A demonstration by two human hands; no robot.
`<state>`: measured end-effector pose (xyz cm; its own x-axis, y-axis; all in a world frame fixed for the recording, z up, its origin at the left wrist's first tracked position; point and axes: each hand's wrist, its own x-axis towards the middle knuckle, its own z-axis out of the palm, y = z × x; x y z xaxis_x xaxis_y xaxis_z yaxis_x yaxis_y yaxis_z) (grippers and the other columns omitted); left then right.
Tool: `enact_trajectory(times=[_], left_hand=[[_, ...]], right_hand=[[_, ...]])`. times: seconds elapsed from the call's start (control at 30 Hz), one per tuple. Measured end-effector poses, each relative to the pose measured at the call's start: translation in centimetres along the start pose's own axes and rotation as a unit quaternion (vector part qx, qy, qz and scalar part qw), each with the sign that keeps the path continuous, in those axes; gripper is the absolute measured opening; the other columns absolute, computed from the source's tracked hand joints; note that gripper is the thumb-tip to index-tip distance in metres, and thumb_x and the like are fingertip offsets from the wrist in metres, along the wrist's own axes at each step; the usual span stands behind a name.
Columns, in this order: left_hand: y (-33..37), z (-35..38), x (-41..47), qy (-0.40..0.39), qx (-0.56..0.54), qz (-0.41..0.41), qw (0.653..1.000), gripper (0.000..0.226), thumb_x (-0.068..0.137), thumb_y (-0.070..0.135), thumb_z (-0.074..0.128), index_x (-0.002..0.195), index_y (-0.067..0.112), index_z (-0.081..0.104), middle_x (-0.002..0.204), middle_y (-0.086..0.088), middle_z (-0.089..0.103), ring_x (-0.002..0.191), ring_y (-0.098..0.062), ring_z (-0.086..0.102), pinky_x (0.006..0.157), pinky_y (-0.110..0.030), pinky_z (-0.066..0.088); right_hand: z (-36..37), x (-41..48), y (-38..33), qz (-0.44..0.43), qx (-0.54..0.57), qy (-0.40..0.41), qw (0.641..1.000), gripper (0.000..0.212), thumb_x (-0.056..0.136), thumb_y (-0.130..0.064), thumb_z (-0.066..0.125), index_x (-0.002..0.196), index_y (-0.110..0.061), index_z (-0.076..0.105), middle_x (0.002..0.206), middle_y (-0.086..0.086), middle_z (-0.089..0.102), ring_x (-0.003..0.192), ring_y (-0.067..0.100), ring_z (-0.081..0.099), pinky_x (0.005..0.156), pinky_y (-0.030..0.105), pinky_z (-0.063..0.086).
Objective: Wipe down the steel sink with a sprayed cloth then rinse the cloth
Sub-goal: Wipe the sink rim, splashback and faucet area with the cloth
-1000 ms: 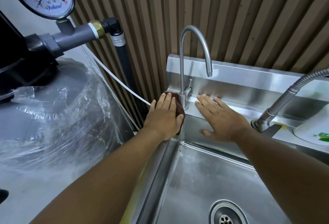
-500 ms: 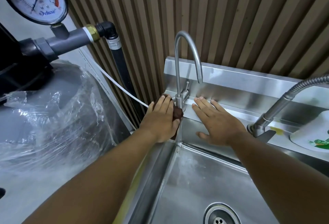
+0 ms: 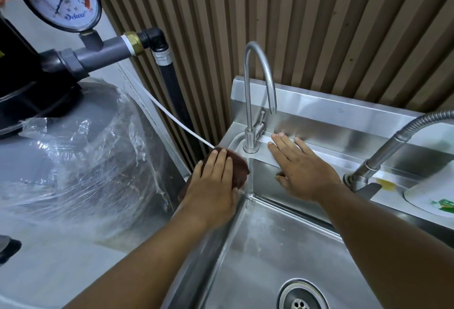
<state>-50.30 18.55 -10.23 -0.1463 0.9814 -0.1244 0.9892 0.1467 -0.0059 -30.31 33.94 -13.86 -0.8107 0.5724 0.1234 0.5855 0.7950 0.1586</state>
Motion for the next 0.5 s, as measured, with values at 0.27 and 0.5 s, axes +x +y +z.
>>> enact_trajectory(times=[0.27, 0.5], left_hand=[[0.9, -0.5, 3.1, -0.007, 0.004, 0.007, 1.000, 0.070, 0.102, 0.042, 0.033, 0.160, 0.014, 0.006, 0.169, -0.003, -0.002, 0.154, -0.020, -0.009, 0.124, -0.046, -0.004], [-0.1, 1.8, -4.4, 0.044, 0.028, 0.007, 0.999, 0.066, 0.088, 0.036, 0.036, 0.146, 0.008, 0.049, 0.152, -0.012, 0.048, 0.144, -0.031, 0.039, 0.115, -0.051, 0.031]], right_hand=[[0.2, -0.1, 0.1, -0.003, 0.006, 0.007, 1.000, 0.081, 0.087, -0.036, 0.063, 0.155, -0.005, 0.032, 0.163, 0.015, 0.028, 0.152, 0.029, 0.023, 0.122, 0.045, 0.016], [0.1, 0.0, 0.1, 0.000, 0.008, 0.012, 1.000, 0.079, 0.087, -0.036, 0.062, 0.154, -0.005, 0.033, 0.162, 0.015, 0.029, 0.151, 0.029, 0.024, 0.122, 0.046, 0.017]])
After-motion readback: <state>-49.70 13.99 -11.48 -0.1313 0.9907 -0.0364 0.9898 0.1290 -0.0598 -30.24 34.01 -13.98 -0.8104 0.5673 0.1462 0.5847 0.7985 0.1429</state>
